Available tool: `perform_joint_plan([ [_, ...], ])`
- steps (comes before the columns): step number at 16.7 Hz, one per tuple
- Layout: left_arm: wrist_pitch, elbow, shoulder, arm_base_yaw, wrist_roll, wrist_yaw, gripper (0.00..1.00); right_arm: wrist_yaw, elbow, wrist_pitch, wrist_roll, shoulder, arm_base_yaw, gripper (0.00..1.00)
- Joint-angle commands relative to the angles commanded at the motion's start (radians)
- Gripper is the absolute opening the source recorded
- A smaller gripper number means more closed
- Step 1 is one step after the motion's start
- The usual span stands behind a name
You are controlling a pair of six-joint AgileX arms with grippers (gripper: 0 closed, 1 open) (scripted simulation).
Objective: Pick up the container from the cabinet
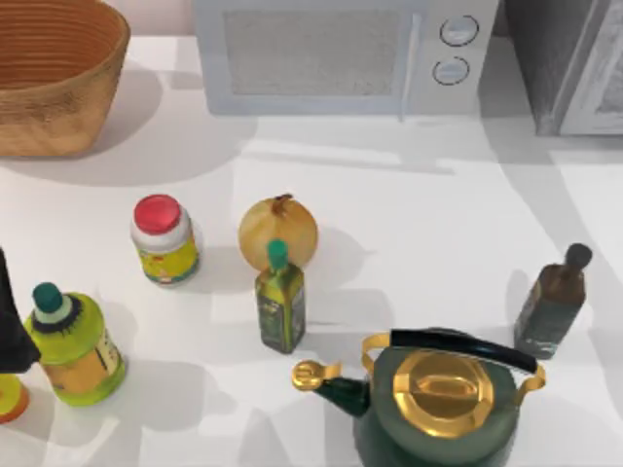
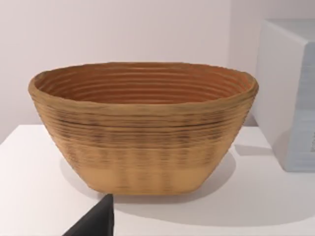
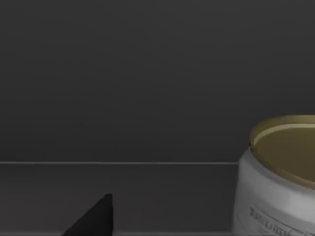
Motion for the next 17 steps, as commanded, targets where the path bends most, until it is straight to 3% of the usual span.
perform_joint_plan([
  [4,0.0,0.0,0.0,0.0,0.0,0.0,1.0,0.0,0.001,0.0,0.0,0.001,0.0,1.0],
  [17,0.0,0.0,0.0,0.0,0.0,0.0,1.0,0.0,0.001,0.0,0.0,0.001,0.0,0.02],
])
